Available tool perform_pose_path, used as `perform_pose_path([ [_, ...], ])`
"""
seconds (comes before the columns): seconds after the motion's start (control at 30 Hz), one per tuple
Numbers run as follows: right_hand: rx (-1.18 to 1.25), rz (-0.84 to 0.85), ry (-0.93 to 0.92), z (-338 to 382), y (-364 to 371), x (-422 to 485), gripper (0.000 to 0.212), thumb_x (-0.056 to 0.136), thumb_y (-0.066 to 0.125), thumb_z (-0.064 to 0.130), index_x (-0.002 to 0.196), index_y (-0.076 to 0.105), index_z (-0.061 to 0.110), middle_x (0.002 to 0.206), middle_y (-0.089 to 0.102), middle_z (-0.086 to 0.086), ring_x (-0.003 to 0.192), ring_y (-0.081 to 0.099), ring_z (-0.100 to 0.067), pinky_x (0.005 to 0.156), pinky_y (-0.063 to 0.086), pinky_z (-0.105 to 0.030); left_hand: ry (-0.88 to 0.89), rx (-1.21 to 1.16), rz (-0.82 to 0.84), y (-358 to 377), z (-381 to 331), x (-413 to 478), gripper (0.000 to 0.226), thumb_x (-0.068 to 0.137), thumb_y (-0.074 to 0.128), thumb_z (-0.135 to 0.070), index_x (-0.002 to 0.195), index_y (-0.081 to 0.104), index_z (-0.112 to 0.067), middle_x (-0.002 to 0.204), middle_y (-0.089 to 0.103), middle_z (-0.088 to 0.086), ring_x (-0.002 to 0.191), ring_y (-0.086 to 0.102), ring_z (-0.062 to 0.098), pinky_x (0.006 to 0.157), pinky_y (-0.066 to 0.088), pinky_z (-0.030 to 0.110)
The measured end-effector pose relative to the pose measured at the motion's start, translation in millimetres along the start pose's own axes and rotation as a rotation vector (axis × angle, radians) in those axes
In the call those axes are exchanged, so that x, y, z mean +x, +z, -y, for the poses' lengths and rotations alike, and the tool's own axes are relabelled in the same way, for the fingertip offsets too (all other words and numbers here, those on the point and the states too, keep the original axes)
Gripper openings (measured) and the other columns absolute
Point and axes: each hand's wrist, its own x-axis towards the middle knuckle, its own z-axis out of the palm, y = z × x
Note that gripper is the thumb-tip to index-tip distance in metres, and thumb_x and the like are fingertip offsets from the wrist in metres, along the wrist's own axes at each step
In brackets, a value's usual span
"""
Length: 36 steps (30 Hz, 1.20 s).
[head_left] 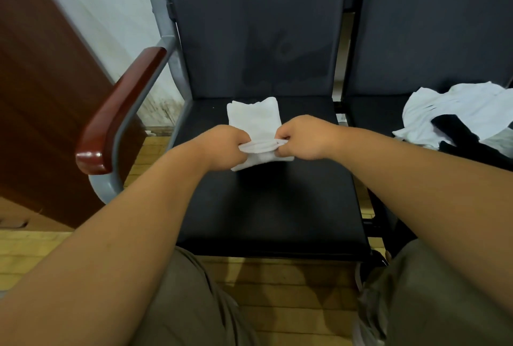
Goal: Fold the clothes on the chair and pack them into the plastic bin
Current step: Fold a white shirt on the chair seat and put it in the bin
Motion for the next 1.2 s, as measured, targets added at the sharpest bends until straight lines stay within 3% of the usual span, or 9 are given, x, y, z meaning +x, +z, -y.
perform_pose_path([
  [0.1,-0.009,0.198,0.004,-0.6,-8.3,-14.2,0.023,0.09,0.075,0.041,0.084,0.071,0.019,0.077,0.062,0.005,0.072,0.059,-0.014,0.068,0.049,-0.033,0.027,-0.095,0.203,-7.9,-0.8,-14.9,0.01,0.091,0.069,-0.031,0.097,0.076,-0.026,0.097,0.073,0.0,0.091,0.071,0.023,0.086,0.063,0.045],
  [0.17,0.069,0.379,0.022,2.0,-14.6,-24.3,0.014,0.093,0.076,0.041,0.097,0.078,0.028,0.094,0.074,0.012,0.087,0.072,-0.007,0.083,0.061,-0.032,0.026,-0.23,0.335,-10.5,-4.6,-24.6,0.013,0.094,0.071,-0.028,0.106,0.079,-0.029,0.106,0.075,-0.004,0.098,0.074,0.019,0.088,0.065,0.038],
  [0.27,0.16,0.521,0.022,5.6,-22.5,-32.2,0.018,0.097,0.076,0.036,0.114,0.079,0.032,0.112,0.078,0.013,0.106,0.075,-0.008,0.096,0.062,-0.034,-0.006,-0.36,0.47,-16.4,-8.7,-33.6,0.023,0.1,0.068,-0.02,0.121,0.076,-0.024,0.118,0.075,-0.004,0.108,0.074,0.016,0.089,0.064,0.033],
  [0.37,0.232,0.434,-0.005,4.4,-25.5,-28.6,0.014,0.098,0.074,0.033,0.11,0.08,0.029,0.108,0.079,0.011,0.103,0.075,-0.009,0.093,0.063,-0.034,-0.009,-0.397,0.402,-23.1,-4.7,-32.8,0.022,0.101,0.065,-0.018,0.119,0.077,-0.023,0.115,0.077,-0.004,0.105,0.075,0.016,0.089,0.065,0.037],
  [0.47,0.268,0.186,0.002,1.4,-23.8,-15.3,0.009,0.098,0.074,0.036,0.105,0.078,0.033,0.103,0.078,0.012,0.095,0.075,-0.008,0.082,0.065,-0.031,-0.045,-0.327,0.158,-25.6,5.1,-19.3,0.016,0.099,0.064,-0.023,0.11,0.074,-0.028,0.107,0.075,-0.005,0.097,0.075,0.016,0.086,0.066,0.039],
  [0.6,0.249,-0.058,0.069,-5.2,-11.8,16.8,0.008,0.097,0.072,0.033,0.104,0.075,0.032,0.102,0.075,0.008,0.093,0.073,-0.015,0.08,0.066,-0.038,-0.085,-0.23,-0.1,-18.0,18.0,12.0,0.01,0.099,0.065,-0.03,0.107,0.071,-0.031,0.101,0.071,-0.005,0.088,0.07,0.015,0.077,0.062,0.037],
  [0.7,0.224,-0.106,0.11,-11.9,-0.8,37.1,0.006,0.098,0.072,0.032,0.103,0.074,0.03,0.101,0.073,0.006,0.093,0.072,-0.016,0.073,0.06,-0.033,-0.121,-0.17,-0.107,-6.2,23.9,35.3,0.01,0.099,0.068,-0.028,0.107,0.072,-0.026,0.098,0.07,-0.002,0.078,0.064,0.012,0.066,0.05,0.03],
  [0.9,0.141,-0.082,0.124,-23.2,17.1,64.7,0.008,0.102,0.069,0.031,0.109,0.071,0.031,0.112,0.063,0.009,0.102,0.061,-0.011,0.084,0.048,-0.028,-0.205,-0.08,-0.038,10.8,32.8,62.5,0.025,0.1,0.068,-0.029,0.123,0.073,-0.021,0.116,0.07,0.0,0.107,0.063,0.021,0.094,0.052,0.036],
  [1.2,0.006,-0.041,0.135,-27.1,35.7,84.1,0.022,0.104,0.063,0.031,0.125,0.068,0.027,0.12,0.061,0.004,0.109,0.06,-0.017,0.09,0.05,-0.032,-0.256,-0.032,0.022,25.1,36.7,79.3,0.035,0.101,0.068,-0.032,0.132,0.064,-0.014,0.117,0.063,0.005,0.105,0.057,0.022,0.088,0.046,0.035],
])
